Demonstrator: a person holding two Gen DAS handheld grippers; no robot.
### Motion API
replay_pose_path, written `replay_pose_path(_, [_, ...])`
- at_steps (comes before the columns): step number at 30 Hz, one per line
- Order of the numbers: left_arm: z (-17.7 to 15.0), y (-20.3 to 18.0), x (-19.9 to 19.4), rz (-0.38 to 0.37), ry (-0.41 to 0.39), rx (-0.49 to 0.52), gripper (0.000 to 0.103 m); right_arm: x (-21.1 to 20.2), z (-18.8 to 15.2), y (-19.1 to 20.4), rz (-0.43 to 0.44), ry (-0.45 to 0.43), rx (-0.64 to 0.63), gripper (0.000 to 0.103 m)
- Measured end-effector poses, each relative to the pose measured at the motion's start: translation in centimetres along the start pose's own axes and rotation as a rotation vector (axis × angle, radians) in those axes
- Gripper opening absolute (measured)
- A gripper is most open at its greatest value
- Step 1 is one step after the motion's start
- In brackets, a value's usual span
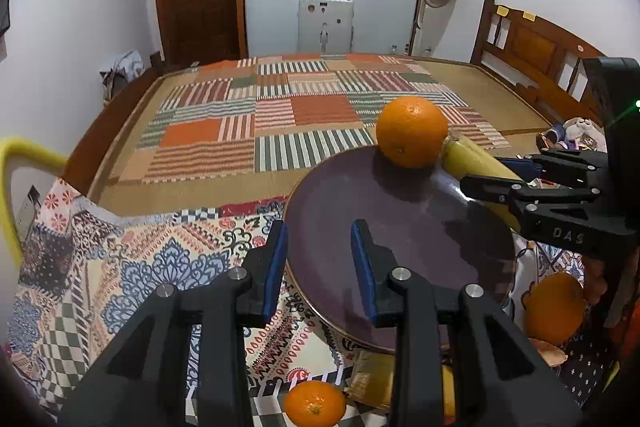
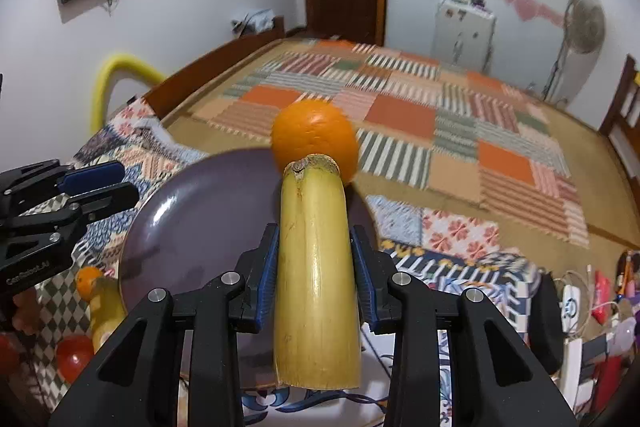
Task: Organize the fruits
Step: 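Lower the orange onto the purple plate with left while right sets the yellow cylinder there, then open both grippers and pull them back from the plate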
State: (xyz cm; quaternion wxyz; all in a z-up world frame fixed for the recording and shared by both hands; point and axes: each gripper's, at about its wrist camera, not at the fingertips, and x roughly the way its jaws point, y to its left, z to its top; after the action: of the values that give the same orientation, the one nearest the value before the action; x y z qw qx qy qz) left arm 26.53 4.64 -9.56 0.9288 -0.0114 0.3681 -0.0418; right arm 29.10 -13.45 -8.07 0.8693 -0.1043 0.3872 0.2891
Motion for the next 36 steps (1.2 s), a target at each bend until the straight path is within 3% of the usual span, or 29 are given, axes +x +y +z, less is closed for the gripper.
replay_pose_path(4, [-0.2,0.5,0.8,-0.02,0.039,-0.023,0.033,0.9,-0.3,0.2,0.029,0.073,-0.025,0.032])
replay_pose_path(14, [-0.3,0.2,0.7,-0.001,0.029,-0.004,0.034,1.1,0.5,-0.1,-0.009,0.071,-0.026,0.032])
replay_pose_path(18, [-0.6,-0.4,0.1,0.014,0.014,0.007,0.051,2.2,0.8,0.0,-0.013,0.118,-0.04,0.032])
replay_pose_path(20, [-0.7,-0.5,-0.1,0.015,0.01,0.01,0.052,2.5,0.9,-0.1,-0.015,0.138,-0.036,0.032])
replay_pose_path(24, [-0.7,-0.3,-0.6,0.017,0.001,0.006,0.061,2.0,1.0,0.2,-0.008,0.126,-0.038,0.033])
replay_pose_path(28, [-0.9,-0.1,-1.3,0.029,-0.006,0.001,0.062,1.0,1.0,0.4,-0.033,0.088,-0.042,0.051])
replay_pose_path(36, [-1.5,0.2,-4.7,0.055,-0.024,-0.013,0.064,-3.8,0.2,0.9,-0.083,-0.013,-0.047,0.051])
